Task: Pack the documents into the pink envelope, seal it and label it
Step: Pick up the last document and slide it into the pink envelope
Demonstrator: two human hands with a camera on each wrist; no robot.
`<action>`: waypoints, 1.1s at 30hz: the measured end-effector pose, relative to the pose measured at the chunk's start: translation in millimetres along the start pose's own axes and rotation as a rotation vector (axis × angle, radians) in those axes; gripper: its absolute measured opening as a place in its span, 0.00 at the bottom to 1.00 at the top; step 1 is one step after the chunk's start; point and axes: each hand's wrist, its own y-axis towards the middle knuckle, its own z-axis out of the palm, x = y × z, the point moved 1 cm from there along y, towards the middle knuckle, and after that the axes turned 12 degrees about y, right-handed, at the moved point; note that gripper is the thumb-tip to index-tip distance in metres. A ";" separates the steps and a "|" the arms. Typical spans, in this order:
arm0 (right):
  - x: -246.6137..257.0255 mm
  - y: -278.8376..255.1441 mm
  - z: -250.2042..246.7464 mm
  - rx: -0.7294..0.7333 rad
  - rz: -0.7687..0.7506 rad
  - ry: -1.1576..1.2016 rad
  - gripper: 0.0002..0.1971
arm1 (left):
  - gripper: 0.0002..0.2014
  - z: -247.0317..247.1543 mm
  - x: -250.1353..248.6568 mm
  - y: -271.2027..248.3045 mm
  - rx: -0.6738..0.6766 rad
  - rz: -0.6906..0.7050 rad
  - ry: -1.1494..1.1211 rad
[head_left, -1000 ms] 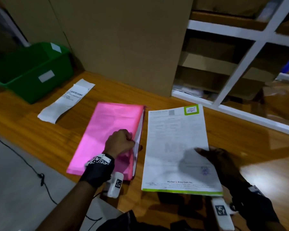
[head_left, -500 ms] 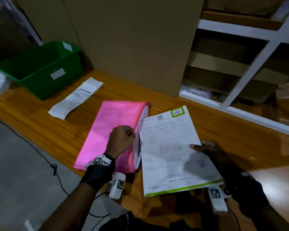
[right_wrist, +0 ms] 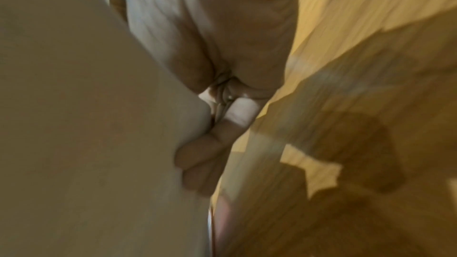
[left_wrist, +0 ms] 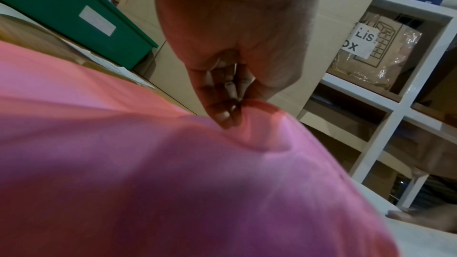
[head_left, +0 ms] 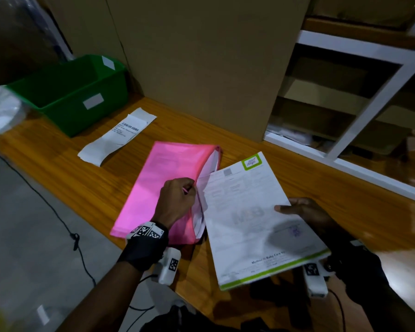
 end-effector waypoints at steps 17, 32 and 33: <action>6.4 43.0 45.5 0.004 -0.076 0.226 0.07 | 0.20 6.1 -14.1 -47.4 0.300 -0.017 0.408; -24.3 55.5 53.8 -0.151 -0.250 0.255 0.10 | 0.31 -3.9 -13.1 -94.5 0.344 -0.036 0.445; -26.3 55.1 55.4 -0.158 -0.261 0.264 0.10 | 0.31 -2.9 -11.1 -94.9 0.331 -0.037 0.428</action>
